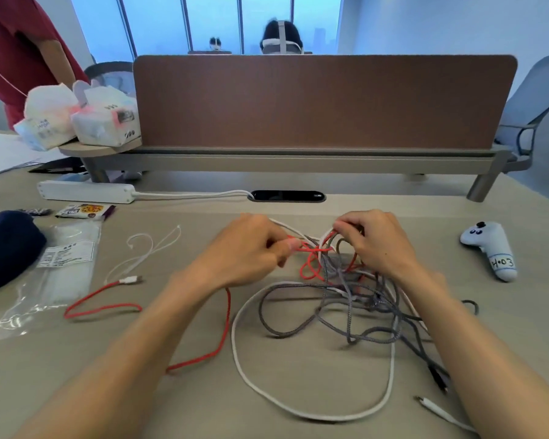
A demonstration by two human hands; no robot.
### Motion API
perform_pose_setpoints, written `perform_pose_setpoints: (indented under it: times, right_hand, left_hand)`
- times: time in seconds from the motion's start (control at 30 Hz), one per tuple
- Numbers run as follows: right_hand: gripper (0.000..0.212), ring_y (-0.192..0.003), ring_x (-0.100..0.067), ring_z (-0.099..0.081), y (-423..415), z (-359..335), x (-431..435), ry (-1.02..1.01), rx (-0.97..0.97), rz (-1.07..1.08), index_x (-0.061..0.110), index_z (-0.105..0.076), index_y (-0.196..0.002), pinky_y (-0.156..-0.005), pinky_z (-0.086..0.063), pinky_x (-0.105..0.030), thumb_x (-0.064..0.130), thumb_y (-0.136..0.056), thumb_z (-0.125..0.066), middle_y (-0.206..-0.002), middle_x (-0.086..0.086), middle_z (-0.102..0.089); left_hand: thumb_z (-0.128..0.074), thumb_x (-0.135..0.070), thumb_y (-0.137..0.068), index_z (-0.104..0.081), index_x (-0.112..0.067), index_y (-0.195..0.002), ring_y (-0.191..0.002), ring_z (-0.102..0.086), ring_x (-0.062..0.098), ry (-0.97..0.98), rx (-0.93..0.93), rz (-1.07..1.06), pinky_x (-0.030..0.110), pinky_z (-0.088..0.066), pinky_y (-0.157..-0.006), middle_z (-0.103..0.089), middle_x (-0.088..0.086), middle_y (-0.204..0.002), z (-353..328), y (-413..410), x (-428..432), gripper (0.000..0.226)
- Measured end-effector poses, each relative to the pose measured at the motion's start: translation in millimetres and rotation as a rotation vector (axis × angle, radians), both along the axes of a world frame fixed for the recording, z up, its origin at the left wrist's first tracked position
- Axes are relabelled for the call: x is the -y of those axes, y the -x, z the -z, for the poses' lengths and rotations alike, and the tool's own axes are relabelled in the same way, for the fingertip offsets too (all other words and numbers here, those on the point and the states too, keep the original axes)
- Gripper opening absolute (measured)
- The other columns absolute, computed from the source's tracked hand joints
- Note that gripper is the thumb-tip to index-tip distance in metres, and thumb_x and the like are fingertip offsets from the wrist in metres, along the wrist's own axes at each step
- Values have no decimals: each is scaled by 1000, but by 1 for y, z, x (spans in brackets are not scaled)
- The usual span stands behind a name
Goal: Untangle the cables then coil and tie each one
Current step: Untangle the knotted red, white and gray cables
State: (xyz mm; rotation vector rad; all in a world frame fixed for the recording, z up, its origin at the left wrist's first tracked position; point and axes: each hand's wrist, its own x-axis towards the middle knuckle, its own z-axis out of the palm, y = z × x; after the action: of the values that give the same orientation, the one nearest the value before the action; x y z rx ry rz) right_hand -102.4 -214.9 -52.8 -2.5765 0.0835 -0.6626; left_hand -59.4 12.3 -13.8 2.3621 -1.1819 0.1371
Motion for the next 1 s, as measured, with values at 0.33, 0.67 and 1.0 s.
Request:
perform_pose_setpoints:
  times: [0.33, 0.67, 1.0]
  right_hand:
    - [36, -62, -19, -49, 5, 3, 29, 31, -60, 181, 27, -58, -59, -57, -36, -31, 30, -94, -54, -53, 17, -48]
    - [34, -79, -31, -59, 10, -5, 53, 36, -323, 287, 12, -66, -72, -65, -46, -38, 29, -96, -49, -69, -3, -64]
    - [18, -76, -15, -63, 24, -49, 15, 86, -132, 123, 20, -76, -91, -72, -49, -30, 33, -87, -64, -80, 3, -73]
  left_hand:
    - [-62, -25, -92, -64, -15, -51, -39, -33, 11, 198, 22, -125, 17, -26, -43, -34, -7, -37, -33, -12, -38, 42]
    - [-61, -29, -91, -72, -20, -67, -49, -49, 17, 166, 55, -321, 26, -37, -52, -56, -5, -47, -40, -26, -57, 28]
    - [-58, -24, -93, -68, -29, -88, -72, -55, 3, -178, -48, -286, 13, -32, -54, -63, -9, -77, -25, -29, -49, 12]
